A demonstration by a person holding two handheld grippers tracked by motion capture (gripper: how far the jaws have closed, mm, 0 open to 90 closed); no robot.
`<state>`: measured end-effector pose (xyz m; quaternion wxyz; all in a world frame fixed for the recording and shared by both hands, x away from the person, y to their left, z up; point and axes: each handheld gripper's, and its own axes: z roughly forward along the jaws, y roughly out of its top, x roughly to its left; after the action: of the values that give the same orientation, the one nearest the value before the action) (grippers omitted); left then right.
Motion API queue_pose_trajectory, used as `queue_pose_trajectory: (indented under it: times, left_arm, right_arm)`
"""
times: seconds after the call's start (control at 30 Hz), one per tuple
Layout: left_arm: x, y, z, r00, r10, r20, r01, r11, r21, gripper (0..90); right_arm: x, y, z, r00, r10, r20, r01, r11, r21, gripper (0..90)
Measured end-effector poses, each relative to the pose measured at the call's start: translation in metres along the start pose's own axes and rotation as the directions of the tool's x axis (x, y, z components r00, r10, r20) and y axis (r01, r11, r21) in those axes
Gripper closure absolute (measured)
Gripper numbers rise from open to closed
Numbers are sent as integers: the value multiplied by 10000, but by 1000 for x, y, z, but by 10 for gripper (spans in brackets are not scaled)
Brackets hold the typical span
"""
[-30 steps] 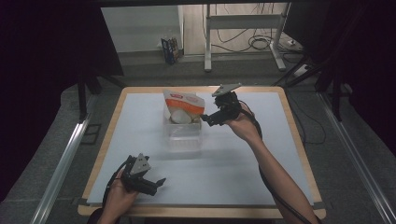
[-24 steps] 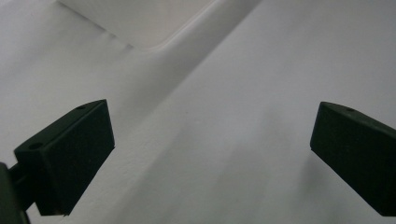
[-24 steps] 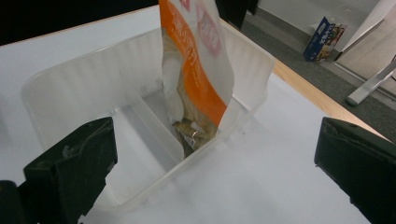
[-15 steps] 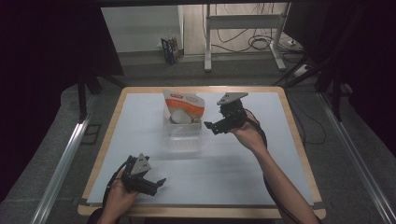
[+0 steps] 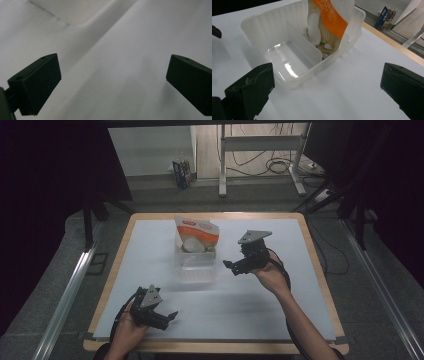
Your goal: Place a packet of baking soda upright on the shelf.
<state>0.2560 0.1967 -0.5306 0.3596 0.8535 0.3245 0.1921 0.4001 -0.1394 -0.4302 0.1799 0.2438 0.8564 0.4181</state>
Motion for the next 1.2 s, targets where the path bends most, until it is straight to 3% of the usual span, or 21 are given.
queue_pose_trajectory:
  times: [0.67, 1.03, 1.2]
  left_arm:
    - [-2, 1, -1, 9999, 147, 14, -147, 9999, -37, 0]
    - [-3, 2, -1, 9998, 216, 0, -216, 9998, -19, 0]
    - [-4, 2, 0, 9998, 196, -1, -196, 9998, -47, 0]
  right_arm:
    - [10, -40, -27, 9995, 159, 267, -164, 9997, 158, 0]
    - [13, -57, -50, 9974, 584, 427, -585, 9983, 1, 0]
    - [17, -64, -62, 9967, 423, 693, -397, 9985, -377, 0]
